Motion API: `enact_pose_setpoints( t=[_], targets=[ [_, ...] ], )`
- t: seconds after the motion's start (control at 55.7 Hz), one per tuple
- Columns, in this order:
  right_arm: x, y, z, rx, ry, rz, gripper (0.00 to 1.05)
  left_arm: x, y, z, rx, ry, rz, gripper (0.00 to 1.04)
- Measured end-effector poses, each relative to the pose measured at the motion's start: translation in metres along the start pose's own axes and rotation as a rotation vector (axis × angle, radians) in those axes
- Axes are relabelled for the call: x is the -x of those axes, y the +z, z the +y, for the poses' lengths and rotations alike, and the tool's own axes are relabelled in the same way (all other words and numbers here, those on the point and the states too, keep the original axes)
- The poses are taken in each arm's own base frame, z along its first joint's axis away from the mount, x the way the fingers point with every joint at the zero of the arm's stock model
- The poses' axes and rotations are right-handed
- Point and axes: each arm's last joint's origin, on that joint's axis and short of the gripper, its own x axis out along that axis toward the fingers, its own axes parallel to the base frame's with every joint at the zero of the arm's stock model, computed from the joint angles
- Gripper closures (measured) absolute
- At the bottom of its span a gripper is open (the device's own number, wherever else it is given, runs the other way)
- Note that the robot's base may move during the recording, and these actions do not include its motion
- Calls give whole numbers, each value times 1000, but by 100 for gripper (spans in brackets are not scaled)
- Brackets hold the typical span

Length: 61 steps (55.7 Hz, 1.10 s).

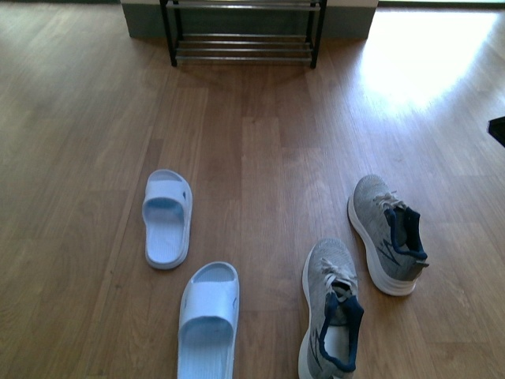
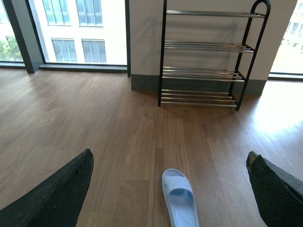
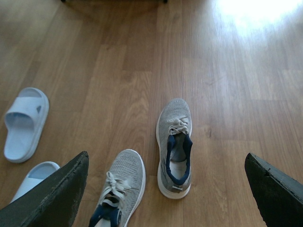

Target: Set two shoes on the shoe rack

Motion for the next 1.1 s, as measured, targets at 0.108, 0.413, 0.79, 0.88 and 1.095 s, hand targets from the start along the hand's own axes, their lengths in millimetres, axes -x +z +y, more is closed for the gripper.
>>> enact_pose_setpoints(
  t=[0.108,0.413,0.79,0.88,1.095],
  targets=[
    [-60,-12,-15,-25,-55,135,9,0,0,0,0,0,0,9],
    [-199,-68,-61,-60,-185,362,9,0,0,0,0,0,0,9],
    [-252,-110,-74,10,-160,494,9,0,0,0,0,0,0,9],
    [-260,-119,-76,33,-150,515,9,0,0,0,0,0,0,9],
    [-272,-131,-85,23,-145,520,9,0,0,0,0,0,0,9]
  ],
)
